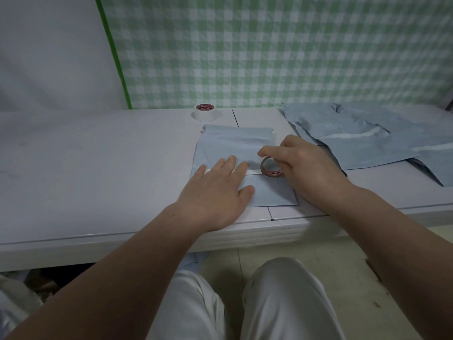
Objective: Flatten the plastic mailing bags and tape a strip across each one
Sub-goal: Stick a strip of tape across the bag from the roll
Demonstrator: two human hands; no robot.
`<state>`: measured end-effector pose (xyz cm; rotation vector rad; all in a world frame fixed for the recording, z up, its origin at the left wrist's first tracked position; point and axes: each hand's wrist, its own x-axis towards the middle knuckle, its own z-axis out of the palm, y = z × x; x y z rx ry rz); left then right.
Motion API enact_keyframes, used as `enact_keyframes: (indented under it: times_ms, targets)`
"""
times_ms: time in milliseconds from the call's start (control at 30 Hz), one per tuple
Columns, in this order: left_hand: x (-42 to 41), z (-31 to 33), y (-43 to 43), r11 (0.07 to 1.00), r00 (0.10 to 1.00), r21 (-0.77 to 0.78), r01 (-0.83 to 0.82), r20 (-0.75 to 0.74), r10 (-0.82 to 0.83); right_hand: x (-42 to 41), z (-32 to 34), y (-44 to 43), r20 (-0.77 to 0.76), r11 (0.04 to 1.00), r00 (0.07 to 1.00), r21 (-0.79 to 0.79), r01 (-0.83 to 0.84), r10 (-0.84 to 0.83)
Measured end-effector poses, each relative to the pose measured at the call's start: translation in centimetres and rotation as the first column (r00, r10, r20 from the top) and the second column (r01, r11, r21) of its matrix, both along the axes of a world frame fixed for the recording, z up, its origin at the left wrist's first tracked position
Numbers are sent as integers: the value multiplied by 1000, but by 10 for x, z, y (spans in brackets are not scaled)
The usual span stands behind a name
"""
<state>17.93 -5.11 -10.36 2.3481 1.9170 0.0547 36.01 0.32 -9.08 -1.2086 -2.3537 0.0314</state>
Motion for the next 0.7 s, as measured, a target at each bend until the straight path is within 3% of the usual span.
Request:
enact_keyframes:
  times_ms: [167, 300, 700]
  targets:
    - [0, 1, 0, 1000, 1000, -8, 19, -1, -19, -2, 1, -5, 91, 996, 995, 77, -37, 30]
    - [1, 2, 0, 1000, 1000, -12, 22, 9, -22, -7, -2, -8, 120, 995, 992, 98, 33, -45]
    - [-1, 3, -3, 999, 1000, -39, 21, 19, -20, -10, -16, -11, -5, 992, 995, 82, 95, -95]
